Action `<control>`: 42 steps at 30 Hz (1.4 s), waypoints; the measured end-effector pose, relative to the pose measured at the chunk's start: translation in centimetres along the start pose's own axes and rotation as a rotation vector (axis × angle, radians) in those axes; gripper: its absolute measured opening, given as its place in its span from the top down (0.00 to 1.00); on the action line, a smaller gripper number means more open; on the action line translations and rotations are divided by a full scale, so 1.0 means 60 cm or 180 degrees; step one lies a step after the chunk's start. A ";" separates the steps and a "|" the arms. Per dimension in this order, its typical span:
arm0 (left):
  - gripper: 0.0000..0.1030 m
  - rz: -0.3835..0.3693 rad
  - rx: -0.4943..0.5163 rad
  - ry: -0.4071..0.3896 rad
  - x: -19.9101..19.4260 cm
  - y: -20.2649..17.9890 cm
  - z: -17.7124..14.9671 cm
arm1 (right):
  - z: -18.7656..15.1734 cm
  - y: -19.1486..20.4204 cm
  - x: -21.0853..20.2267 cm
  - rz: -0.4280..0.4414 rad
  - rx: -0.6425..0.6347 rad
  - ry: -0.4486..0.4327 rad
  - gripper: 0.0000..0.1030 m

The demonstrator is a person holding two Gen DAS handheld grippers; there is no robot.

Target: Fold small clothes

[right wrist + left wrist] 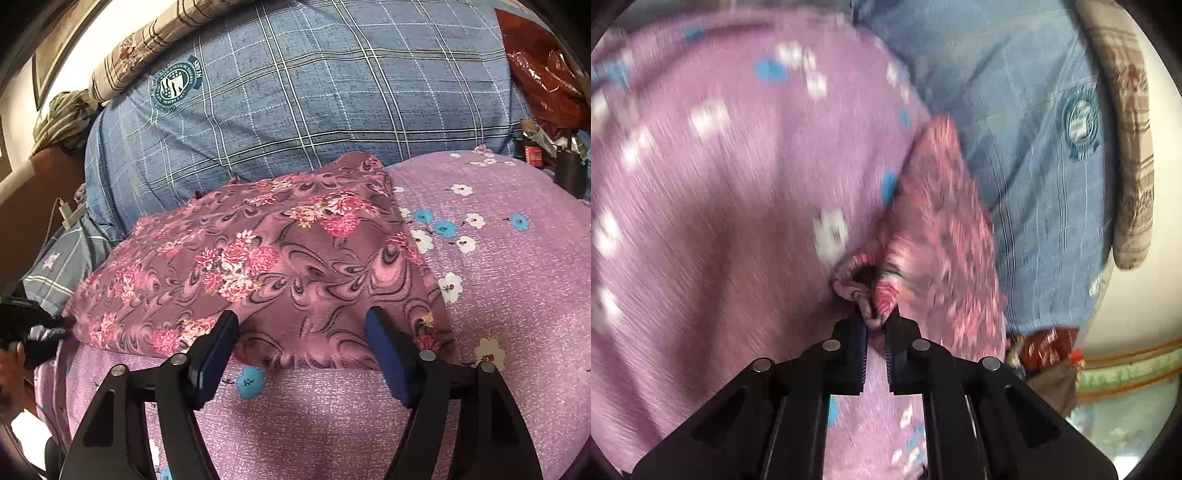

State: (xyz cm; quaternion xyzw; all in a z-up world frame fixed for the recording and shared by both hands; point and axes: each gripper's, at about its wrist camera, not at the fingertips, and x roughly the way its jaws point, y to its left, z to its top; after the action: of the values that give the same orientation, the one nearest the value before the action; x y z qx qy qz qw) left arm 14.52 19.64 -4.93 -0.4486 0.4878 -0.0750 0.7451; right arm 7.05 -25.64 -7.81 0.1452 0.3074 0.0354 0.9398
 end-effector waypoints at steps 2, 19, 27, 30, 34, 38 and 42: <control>0.95 0.0058 0.0128 -0.0013 -0.010 -0.003 0.008 | -0.002 -0.005 0.000 0.0070 0.0048 -0.0036 0.25; 0.19 -0.0089 0.0357 0.0102 -0.050 -0.032 0.007 | -0.007 -0.003 0.003 0.0108 0.0034 -0.0066 0.21; 0.19 0.0423 0.0303 0.0520 0.085 -0.070 0.116 | -0.009 -0.008 0.001 0.0174 0.0074 -0.0094 0.20; 0.19 0.0523 0.0502 0.0683 0.116 -0.088 0.109 | -0.010 -0.014 0.000 0.0246 0.0122 -0.0116 0.20; 0.74 0.0391 0.1026 0.0991 0.131 -0.137 0.066 | -0.012 -0.023 -0.001 0.0371 0.0205 -0.0150 0.18; 0.86 0.0755 0.1355 0.0850 0.127 -0.167 0.034 | -0.013 -0.030 -0.002 0.0477 0.0272 -0.0182 0.17; 0.86 0.0654 0.1246 0.0682 0.099 -0.212 0.028 | -0.014 -0.038 -0.005 0.0592 0.0347 -0.0225 0.17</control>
State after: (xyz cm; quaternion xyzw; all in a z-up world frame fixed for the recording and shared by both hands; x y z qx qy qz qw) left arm 23.02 9.92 0.78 -0.2333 0.5832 -0.1390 0.7656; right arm 6.28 -27.63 -8.95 0.2252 0.2607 0.1006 0.9334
